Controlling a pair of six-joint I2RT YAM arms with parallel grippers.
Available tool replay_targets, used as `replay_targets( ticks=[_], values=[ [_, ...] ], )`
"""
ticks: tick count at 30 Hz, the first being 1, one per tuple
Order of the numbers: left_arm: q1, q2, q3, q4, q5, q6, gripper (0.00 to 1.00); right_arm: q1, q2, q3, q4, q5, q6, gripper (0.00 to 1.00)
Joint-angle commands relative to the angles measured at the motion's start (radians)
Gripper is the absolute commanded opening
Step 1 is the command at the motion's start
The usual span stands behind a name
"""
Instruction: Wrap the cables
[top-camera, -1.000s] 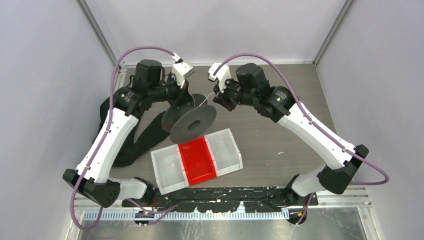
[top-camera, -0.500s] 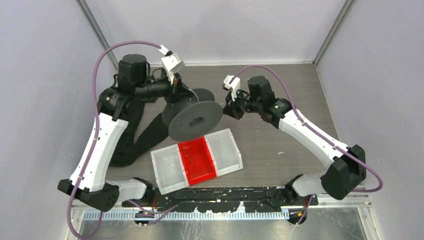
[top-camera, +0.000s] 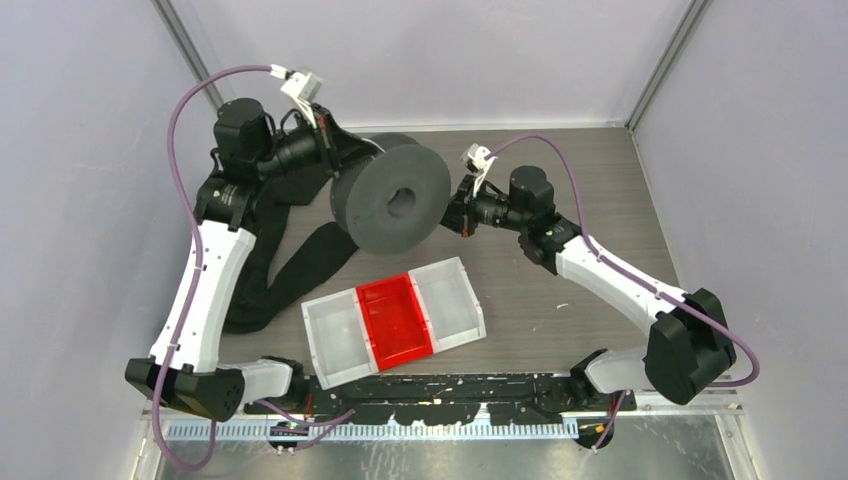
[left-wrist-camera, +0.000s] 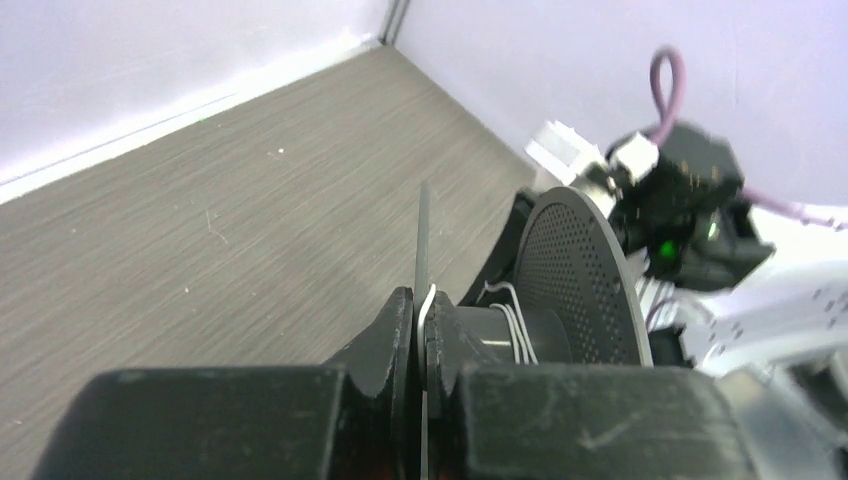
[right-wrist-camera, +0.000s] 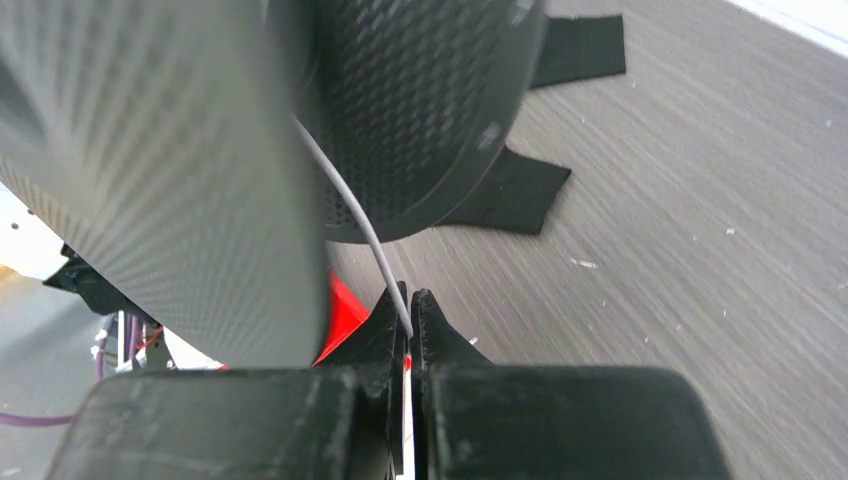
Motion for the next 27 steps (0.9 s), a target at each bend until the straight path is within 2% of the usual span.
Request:
replay_targets(
  ticks=[1, 4, 9, 17, 23, 27],
  values=[
    [0.067, 0.014, -0.003, 0.288, -0.042, -0.343, 0.00, 0.015, -0.048, -0.046, 0.270, 0.031, 0.085, 0.01],
    [0.073, 0.025, -0.029, 0.322, -0.115, -0.447, 0.00, 0.033, -0.045, -0.061, 0.304, 0.093, 0.086, 0.00],
    [0.073, 0.028, -0.079, 0.288, -0.274, -0.544, 0.00, 0.076, -0.028, -0.033, 0.303, 0.162, 0.101, 0.01],
    [0.073, -0.015, -0.220, 0.294, -0.482, -0.718, 0.00, 0.151, 0.039, 0.028, 0.265, 0.232, 0.120, 0.05],
    [0.073, -0.046, -0.265, 0.220, -0.604, -0.742, 0.00, 0.184, 0.081, 0.108, 0.204, 0.249, 0.195, 0.08],
    [0.073, -0.080, -0.312, 0.230, -0.663, -0.743, 0.00, 0.189, 0.092, 0.136, 0.220, 0.259, 0.320, 0.09]
  ],
)
